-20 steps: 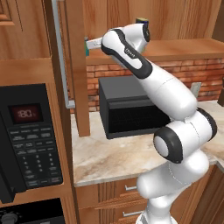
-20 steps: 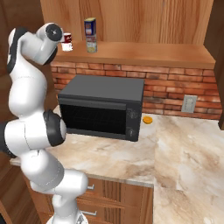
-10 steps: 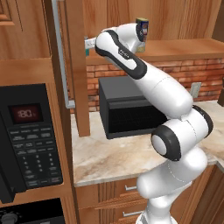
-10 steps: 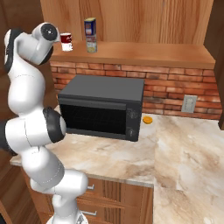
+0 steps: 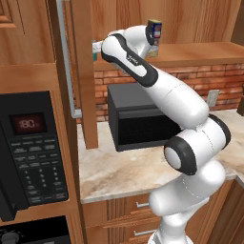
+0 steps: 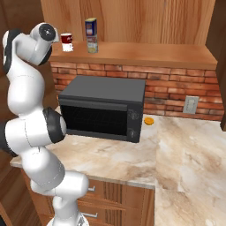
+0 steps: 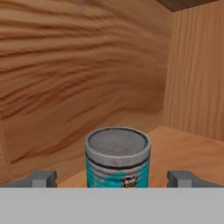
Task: Stack two cans on top of the other two cans in the cabinet.
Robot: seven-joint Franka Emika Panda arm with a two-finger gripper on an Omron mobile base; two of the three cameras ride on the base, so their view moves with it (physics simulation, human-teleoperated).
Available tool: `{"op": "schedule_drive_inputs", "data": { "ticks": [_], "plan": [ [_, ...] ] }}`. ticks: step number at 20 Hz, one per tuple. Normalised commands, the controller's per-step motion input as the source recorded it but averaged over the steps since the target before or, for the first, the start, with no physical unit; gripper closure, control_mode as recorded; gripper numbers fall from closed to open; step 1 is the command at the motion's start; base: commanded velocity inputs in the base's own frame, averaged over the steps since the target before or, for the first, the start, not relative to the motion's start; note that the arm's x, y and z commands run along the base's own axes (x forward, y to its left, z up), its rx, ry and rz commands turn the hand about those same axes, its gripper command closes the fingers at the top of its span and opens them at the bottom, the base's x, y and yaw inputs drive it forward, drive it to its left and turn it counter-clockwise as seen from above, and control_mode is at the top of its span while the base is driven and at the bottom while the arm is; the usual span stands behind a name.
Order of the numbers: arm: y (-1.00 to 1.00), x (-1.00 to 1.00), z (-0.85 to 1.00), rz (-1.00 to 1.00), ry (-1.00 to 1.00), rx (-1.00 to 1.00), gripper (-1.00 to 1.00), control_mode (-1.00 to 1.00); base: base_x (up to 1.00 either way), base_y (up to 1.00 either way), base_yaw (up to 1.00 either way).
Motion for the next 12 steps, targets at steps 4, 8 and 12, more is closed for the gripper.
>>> {"op": "schedule_drive_inputs", "data": {
  "ticks": [4, 8, 12],
  "plan": [
    [0.0, 0.06, 0.0, 0.0, 0.01, 0.0, -1.0, -1.0, 0.0, 0.0, 0.0],
    [0.0, 0.19, 0.0, 0.0, 0.0, 0.0, -1.0, -1.0, 0.0, 0.0, 0.0],
    [0.01, 0.17, 0.0, 0.0, 0.0, 0.0, -1.0, -1.0, 0.0, 0.0, 0.0]
  ]
}}
